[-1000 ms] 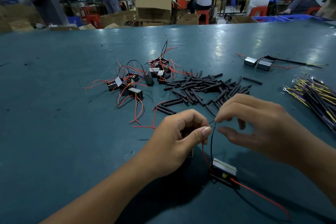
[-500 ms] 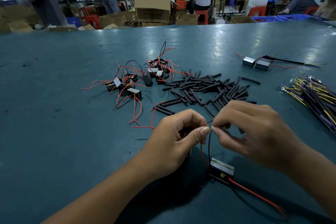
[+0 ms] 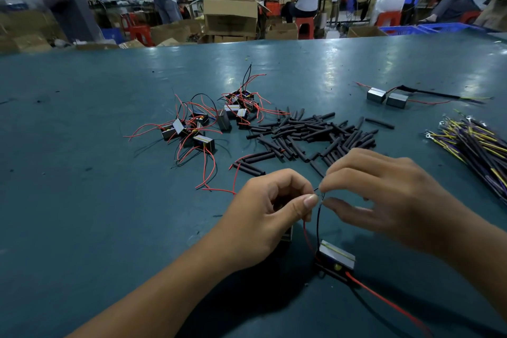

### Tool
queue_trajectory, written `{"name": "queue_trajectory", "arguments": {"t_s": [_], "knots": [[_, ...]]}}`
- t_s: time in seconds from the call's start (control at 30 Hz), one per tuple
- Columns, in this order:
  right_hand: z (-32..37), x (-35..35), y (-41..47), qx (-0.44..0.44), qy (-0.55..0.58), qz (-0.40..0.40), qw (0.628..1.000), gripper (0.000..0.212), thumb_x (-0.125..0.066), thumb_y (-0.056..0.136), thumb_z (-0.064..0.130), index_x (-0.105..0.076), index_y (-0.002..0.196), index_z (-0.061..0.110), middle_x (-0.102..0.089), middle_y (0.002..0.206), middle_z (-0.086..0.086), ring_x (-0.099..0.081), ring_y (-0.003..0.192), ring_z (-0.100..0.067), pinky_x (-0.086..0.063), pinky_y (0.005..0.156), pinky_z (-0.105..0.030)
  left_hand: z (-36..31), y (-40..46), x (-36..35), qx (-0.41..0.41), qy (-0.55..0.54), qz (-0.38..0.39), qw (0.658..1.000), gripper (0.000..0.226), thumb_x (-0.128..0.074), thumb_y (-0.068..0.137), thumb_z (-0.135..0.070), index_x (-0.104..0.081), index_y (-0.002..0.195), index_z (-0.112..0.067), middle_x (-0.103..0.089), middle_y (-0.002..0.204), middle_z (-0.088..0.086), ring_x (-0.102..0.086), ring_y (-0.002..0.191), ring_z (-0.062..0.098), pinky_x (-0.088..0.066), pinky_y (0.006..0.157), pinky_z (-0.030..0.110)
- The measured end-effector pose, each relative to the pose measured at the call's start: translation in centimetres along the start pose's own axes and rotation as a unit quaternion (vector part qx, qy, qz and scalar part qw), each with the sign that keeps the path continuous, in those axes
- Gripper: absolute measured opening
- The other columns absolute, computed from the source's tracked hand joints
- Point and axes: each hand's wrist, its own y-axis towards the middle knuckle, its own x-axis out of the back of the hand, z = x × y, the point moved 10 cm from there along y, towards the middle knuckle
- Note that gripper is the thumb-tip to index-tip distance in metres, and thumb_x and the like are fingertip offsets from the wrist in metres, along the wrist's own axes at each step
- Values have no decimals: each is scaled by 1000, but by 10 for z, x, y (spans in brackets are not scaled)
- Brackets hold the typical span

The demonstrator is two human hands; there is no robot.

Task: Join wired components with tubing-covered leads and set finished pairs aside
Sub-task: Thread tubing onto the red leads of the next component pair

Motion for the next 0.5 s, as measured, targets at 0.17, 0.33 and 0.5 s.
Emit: {"name": "queue_trajectory", "arguments": {"t_s": [0.17, 0.33, 0.5], "knots": [[5, 3, 1, 25, -21, -22, 999, 17, -64, 97, 17, -73, 85, 9, -64, 84, -2, -58, 72, -24, -51, 55, -38, -1, 0, 0, -2, 5, 1, 1000, 9, -61, 99, -16, -63, 92, -11, -62, 74, -9, -58, 69, 4, -46, 67, 19], [2, 0, 1, 4, 0, -10, 1000, 15, -65, 96, 16, -72, 84, 9, -64, 82, 0, -58, 72, -21, -50, 57, -37, -2, -1, 1, -8, 13, -6, 1000, 9, -61, 99, -16, -63, 91, -12, -62, 74, -9, -58, 69, 3, -47, 66, 21], [-20, -8, -3, -182, 165, -5, 969, 8, -71, 86, 22, -70, 78, 22, -63, 70, 10, -56, 62, -4, -41, 59, -12, -7, 0, 4, -28, 32, -33, 999, 8, -62, 98, -16, -63, 90, -14, -61, 72, -8, -55, 64, 7, -46, 60, 23]]}}
